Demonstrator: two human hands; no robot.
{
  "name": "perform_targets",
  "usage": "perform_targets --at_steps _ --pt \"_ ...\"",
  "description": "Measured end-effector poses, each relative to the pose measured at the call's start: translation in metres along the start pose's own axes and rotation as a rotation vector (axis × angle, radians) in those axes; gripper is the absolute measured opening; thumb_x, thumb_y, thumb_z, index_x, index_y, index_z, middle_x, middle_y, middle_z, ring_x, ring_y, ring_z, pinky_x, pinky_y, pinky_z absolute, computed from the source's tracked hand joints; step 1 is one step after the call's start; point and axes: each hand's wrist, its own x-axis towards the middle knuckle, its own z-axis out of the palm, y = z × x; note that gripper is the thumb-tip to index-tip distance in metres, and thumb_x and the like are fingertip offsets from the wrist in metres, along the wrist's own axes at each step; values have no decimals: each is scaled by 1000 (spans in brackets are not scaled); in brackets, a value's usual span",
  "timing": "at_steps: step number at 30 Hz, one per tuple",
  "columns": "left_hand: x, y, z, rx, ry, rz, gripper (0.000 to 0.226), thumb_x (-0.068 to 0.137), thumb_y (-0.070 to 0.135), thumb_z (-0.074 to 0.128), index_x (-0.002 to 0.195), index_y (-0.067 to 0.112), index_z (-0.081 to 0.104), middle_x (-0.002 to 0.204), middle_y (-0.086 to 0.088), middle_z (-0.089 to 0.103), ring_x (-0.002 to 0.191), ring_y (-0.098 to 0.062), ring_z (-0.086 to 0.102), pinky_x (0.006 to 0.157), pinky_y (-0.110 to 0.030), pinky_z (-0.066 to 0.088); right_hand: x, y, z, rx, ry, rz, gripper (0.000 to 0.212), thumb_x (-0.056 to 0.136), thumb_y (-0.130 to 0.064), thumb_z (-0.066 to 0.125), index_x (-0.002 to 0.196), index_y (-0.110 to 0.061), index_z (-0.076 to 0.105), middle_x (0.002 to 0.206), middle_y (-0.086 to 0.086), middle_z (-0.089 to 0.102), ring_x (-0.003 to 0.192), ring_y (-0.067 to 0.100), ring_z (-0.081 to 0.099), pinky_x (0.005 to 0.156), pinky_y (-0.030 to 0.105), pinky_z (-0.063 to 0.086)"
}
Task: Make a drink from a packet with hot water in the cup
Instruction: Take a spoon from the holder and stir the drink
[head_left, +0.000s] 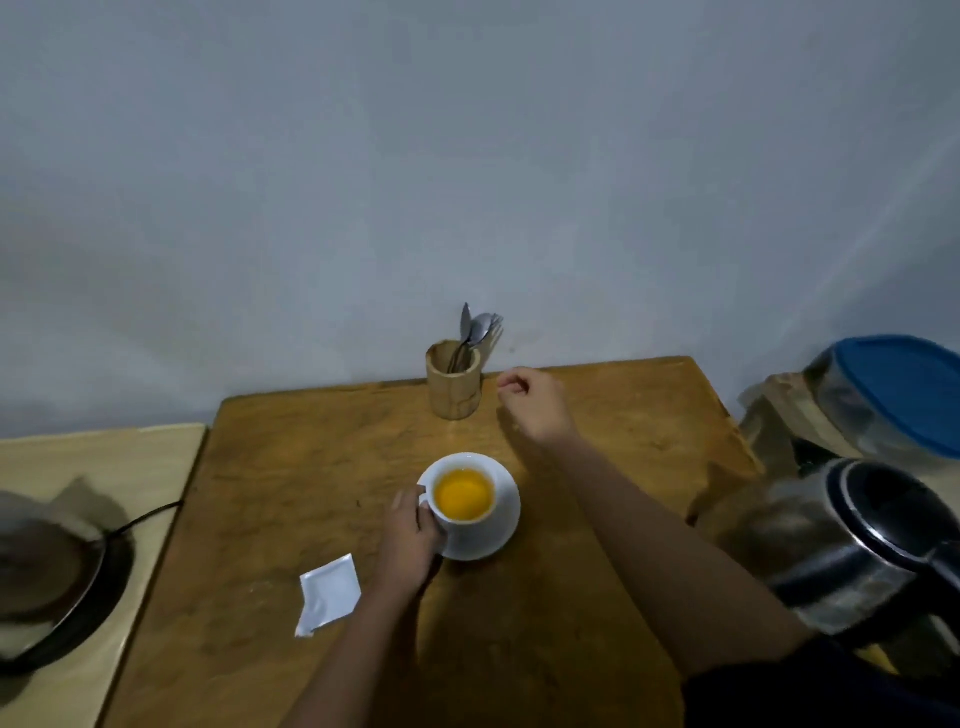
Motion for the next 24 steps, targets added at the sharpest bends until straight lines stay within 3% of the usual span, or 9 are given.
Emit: perform_targets --at_steps 3,5,7,9,11,14,17,19,24 --pt "5 -6 -1 23 -7 63 24 96 22 38 110 16 56 107 -3 58 100 -17 55 80 -26 41 37 -11 29 10 -12 10 23 87 -8 50 99 -5 70 90 1 64 86 15 57 66 21 44" --pt "8 -12 -1 35 -20 75 25 96 21 37 111 17 56 107 -2 57 101 -16 54 79 -25 40 57 -15 47 102 -23 75 20 86 -9 52 86 -4 71 86 9 70 77 18 64 70 29 52" --pt "10 -16 0 31 -28 77 24 96 22 37 110 18 56 106 -2 56 100 -14 54 75 -19 39 73 -17 62 179 -30 153 25 86 -4 51 63 -4 61 70 16 66 63 17 66 57 23 52" --pt "12 -18 1 39 -33 91 21 96 22 36 106 21 55 103 1 55 95 -10 53 71 -12 36 85 -18 73 206 -3 224 36 86 2 52 51 -8 48 52 6 61 66 20 70 47 15 46" --pt "13 -18 1 48 -42 91 20 97 22 35 105 25 53 100 4 52 89 -2 49 68 -9 34 95 -17 81 202 28 289 35 87 0 57 55 -8 46 37 -6 59 59 9 69 37 9 39" --pt "15 -17 1 50 -55 104 17 96 23 35 102 31 50 99 6 52 88 3 50 68 -5 35 106 -19 89 154 43 346 28 89 -4 58 63 -5 47 64 8 71 50 9 65 39 9 44" --pt "16 -19 0 45 -66 140 17 96 21 37 100 34 48 101 5 55 91 2 51 71 -6 37 117 -19 95 148 30 424 23 93 -2 46 71 0 51 57 12 59 26 10 53 26 14 39" --pt "17 -21 0 50 -61 164 18 95 19 38 99 33 48 101 3 56 91 3 51 72 -4 37 122 -18 98 118 25 452 21 94 -1 43 76 3 53 55 13 57 20 10 48 23 13 35" --pt "16 -24 2 44 -23 193 19 93 14 39 102 24 54 97 4 54 86 4 50 71 -3 36 125 -17 101 130 57 503 21 95 -3 40 78 2 50 55 13 56 36 17 50 27 17 38"
